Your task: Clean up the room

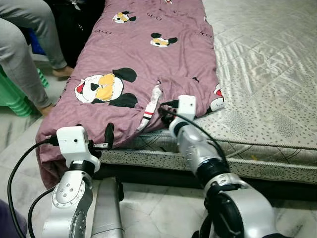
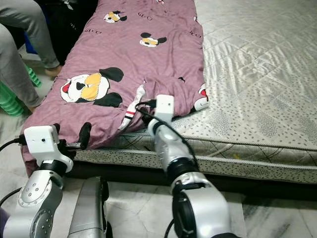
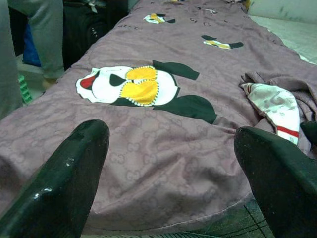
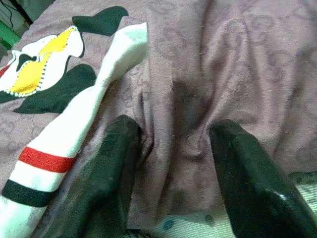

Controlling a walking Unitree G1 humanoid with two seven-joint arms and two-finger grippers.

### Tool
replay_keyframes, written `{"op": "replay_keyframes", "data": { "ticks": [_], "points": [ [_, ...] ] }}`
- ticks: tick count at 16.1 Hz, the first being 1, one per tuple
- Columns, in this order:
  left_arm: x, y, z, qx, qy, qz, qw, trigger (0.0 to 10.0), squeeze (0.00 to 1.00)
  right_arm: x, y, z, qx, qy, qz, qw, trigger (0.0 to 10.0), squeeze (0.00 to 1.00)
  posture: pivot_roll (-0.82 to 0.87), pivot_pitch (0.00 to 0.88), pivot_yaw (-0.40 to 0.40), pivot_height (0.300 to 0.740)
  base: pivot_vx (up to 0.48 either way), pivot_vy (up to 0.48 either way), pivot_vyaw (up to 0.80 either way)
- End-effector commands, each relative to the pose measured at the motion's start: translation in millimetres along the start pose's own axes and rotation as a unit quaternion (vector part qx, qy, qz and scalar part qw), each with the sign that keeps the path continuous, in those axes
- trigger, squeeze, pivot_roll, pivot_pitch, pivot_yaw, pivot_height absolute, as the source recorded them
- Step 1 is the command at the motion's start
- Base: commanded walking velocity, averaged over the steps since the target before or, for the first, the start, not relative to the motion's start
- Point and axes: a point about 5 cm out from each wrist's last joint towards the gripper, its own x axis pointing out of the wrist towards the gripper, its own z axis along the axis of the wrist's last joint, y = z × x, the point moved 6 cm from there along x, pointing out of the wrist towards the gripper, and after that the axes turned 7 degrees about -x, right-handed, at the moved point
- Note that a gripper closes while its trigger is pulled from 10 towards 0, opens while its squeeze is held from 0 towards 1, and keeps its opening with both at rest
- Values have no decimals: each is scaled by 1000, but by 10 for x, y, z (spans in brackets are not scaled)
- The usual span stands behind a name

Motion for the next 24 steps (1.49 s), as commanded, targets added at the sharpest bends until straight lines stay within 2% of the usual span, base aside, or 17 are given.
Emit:
{"op": "replay_keyframes", "data": {
  "ticks": [1,2,3,8,11,13,14,15,16,18,21,22,23,24],
  "points": [
    [-4,55,-35,5,8,9,1000,10000,0,5,48,17,8,-1,-2,1000,0,0,123,179,1,500,0,0,0],
    [4,68,-29,6,8,10,1000,10000,0,-3,0,3,9,-1,-14,1000,0,0,120,177,2,500,0,0,0],
    [14,81,-26,8,7,12,1000,10000,0,-39,-218,-72,21,5,-53,998,0,0,115,174,3,500,0,0,0],
    [77,9,-42,3,4,1,1000,10000,0,-190,-760,-268,46,21,-141,989,0,0,89,153,13,500,0,0,0],
    [114,-2,-35,3,2,-4,1000,10000,0,-216,-802,-267,56,16,-147,987,0,0,82,136,23,500,0,0,0],
    [140,6,-18,4,0,-4,1000,10000,0,-231,-832,-245,44,10,-143,989,0,0,76,132,25,500,0,0,0],
    [158,2,-17,4,-1,-5,1000,10000,0,-243,-845,-161,33,-12,-133,990,1216,0,69,129,27,500,0,0,0],
    [175,-8,-12,3,-3,-7,1000,10000,0,-264,-822,-29,26,-46,-112,992,10000,1000,63,127,29,500,0,0,0],
    [205,-34,-12,0,-6,-11,1000,10000,0,-323,-769,197,50,-103,-77,990,10000,1000,49,126,29,500,0,0,0],
    [215,-83,-24,-13,-4,-21,1000,10000,0,-414,-772,317,63,-134,-60,987,10000,1000,36,123,29,500,0,0,0],
    [223,-133,-31,-15,-7,-33,999,10000,0,-503,-727,319,75,-146,-37,986,10000,1000,21,122,40,500,0,0,0],
    [245,-172,-31,-17,-8,-44,999,10000,0,-509,-519,249,60,-128,11,990,10000,1000,18,122,47,500,0,0,0],
    [254,-184,-25,-18,-9,-47,999,10000,0,-510,-423,211,49,-117,32,991,10000,1000,18,122,47,500,0,0,0],
    [271,-185,-16,-17,-9,-46,999,10000,0,-499,-187,77,16,-80,83,993,10000,1000,21,124,50,500,0,0,0]
  ]
}}
